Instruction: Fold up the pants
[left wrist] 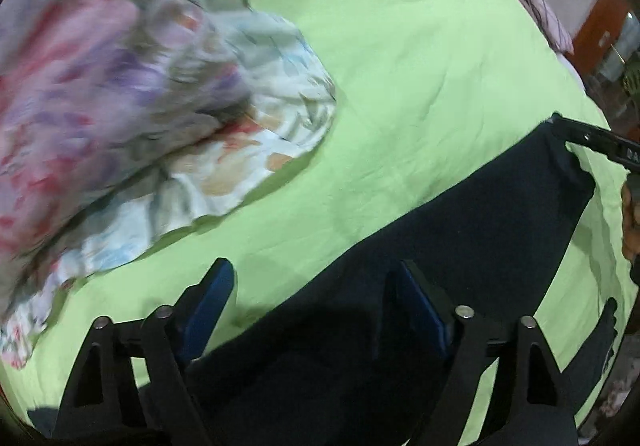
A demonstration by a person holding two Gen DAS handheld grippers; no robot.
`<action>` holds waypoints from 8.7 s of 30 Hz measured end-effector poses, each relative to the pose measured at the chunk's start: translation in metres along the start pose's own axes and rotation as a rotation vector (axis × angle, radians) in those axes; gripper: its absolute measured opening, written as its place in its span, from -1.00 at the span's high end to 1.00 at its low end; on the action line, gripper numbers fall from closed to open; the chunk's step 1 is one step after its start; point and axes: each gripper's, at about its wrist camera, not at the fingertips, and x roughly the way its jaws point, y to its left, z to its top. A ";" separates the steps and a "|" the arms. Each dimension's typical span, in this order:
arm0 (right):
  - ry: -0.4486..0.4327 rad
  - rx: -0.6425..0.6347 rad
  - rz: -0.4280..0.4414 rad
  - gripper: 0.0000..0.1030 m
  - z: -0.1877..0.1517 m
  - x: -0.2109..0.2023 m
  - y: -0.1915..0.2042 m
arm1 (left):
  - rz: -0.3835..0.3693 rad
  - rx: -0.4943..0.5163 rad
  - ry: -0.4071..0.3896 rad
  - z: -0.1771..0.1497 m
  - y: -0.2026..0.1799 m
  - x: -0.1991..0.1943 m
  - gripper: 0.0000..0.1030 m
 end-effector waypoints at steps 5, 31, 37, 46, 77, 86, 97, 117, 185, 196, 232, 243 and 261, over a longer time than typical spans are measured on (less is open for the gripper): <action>0.048 0.008 0.053 0.11 0.001 0.016 -0.003 | -0.014 0.050 0.055 0.004 -0.008 0.020 -0.46; -0.036 0.014 0.269 0.82 -0.100 -0.115 -0.006 | -0.262 0.060 0.064 -0.111 -0.093 -0.050 0.87; -0.013 -0.005 0.236 0.82 -0.141 -0.136 -0.001 | -0.287 0.079 0.063 -0.140 -0.111 -0.065 0.87; -0.017 -0.005 0.211 0.82 -0.180 -0.159 0.002 | -0.328 0.105 0.072 -0.180 -0.134 -0.079 0.87; 0.041 0.027 0.004 -0.01 -0.233 -0.169 -0.001 | -0.319 0.056 0.055 -0.242 -0.157 -0.070 -0.02; -0.051 0.010 0.088 -0.01 -0.224 -0.193 0.046 | -0.247 -0.191 -0.034 -0.258 -0.101 -0.111 -0.03; -0.002 -0.120 0.273 -0.01 -0.212 -0.159 0.148 | -0.036 -0.619 -0.126 -0.273 0.033 -0.157 -0.24; 0.127 -0.440 0.488 -0.01 -0.209 -0.100 0.306 | 0.112 -0.891 -0.115 -0.249 0.125 -0.162 -0.34; 0.288 -0.538 0.503 0.74 -0.247 -0.068 0.381 | -0.007 -1.204 -0.194 -0.467 0.167 -0.189 -0.11; 0.217 -0.344 0.490 0.00 -0.204 -0.065 0.352 | -0.015 -1.227 -0.152 -0.446 0.184 -0.177 -0.39; 0.435 -0.643 0.418 0.72 -0.182 0.025 0.389 | -0.050 -1.183 -0.291 -0.430 0.191 -0.174 0.65; 0.196 -0.629 0.394 0.75 -0.170 -0.003 0.398 | -0.078 -1.126 -0.371 -0.473 0.163 -0.223 0.65; 0.076 -0.401 0.267 0.30 -0.182 -0.052 0.332 | 0.139 -1.015 -0.330 -0.489 0.169 -0.248 -0.12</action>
